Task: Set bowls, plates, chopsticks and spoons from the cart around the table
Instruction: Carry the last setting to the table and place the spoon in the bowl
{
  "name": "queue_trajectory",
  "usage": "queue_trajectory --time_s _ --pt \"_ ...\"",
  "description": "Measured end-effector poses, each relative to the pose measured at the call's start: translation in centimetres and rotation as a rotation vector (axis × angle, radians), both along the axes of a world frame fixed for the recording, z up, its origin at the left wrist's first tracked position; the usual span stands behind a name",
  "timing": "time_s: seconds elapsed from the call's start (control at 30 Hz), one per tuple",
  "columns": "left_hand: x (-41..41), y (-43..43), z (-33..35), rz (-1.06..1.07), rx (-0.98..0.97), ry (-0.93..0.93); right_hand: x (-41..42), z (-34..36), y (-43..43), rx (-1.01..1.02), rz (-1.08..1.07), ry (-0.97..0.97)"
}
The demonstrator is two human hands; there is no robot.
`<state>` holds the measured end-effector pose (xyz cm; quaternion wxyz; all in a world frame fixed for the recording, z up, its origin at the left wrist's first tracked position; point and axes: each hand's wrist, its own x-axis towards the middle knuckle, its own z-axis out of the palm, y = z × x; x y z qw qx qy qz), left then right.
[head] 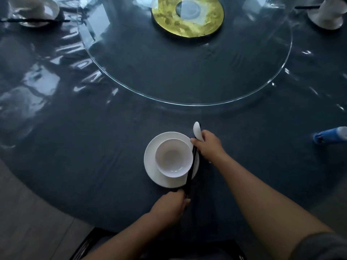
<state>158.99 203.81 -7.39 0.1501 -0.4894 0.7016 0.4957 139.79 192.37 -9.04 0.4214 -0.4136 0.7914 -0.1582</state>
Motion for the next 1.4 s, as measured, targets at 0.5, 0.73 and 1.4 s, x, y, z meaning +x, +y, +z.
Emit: queue_trajectory --time_s 0.5,0.73,1.4 --pt "-0.4 0.6 -0.1 -0.049 -0.036 -0.053 0.5 0.0 0.8 -0.070 -0.076 -0.009" --pt "1.1 0.4 1.2 0.017 0.022 -0.141 0.0 1.8 2.4 -0.103 -0.130 -0.111" --pt "5.0 -8.8 2.2 0.772 0.196 0.499 2.6 4.1 4.7 -0.118 0.284 0.058"
